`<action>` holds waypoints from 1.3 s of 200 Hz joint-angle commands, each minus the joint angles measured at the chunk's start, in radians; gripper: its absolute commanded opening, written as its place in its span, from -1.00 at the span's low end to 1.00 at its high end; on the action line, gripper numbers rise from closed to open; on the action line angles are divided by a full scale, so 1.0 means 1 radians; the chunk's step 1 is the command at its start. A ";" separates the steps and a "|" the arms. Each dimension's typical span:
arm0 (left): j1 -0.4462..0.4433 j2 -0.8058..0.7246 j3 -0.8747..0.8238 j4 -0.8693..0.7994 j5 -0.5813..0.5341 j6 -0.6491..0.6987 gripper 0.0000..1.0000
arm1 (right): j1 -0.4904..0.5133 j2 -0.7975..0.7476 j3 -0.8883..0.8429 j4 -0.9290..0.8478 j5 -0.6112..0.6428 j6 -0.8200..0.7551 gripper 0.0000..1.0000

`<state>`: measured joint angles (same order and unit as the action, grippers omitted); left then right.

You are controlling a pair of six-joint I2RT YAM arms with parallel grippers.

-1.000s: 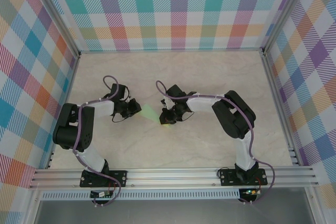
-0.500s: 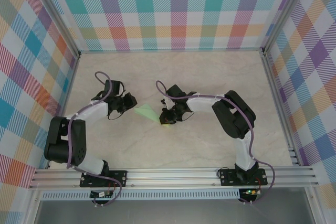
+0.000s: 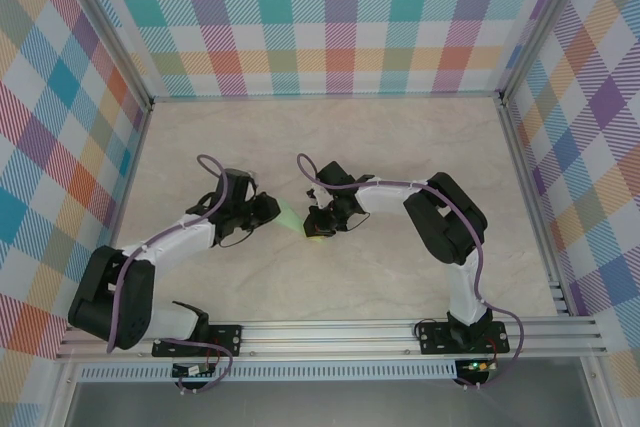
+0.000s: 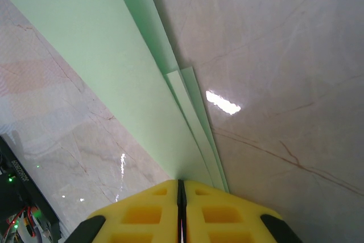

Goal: Fold a paper plane with a square sheet of paper (pick it up from the middle)
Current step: Fold the wing for the fifth time at the center of the table.

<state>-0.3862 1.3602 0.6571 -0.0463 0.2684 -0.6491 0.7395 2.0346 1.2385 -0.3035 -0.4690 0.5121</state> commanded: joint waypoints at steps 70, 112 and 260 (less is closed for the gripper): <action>-0.063 0.240 0.050 0.110 0.126 -0.048 -0.88 | -0.009 0.060 -0.041 -0.104 0.089 0.004 -0.81; -0.022 0.277 0.062 0.048 0.055 0.015 -0.88 | -0.009 0.071 -0.042 -0.112 0.092 -0.006 -0.81; 0.098 0.366 0.043 0.010 0.086 0.046 -0.90 | 0.017 0.012 0.168 -0.168 -0.022 -0.096 -0.79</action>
<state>-0.3027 1.6638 0.7097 0.0525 0.4088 -0.6132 0.7383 2.0361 1.3037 -0.3943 -0.4713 0.4820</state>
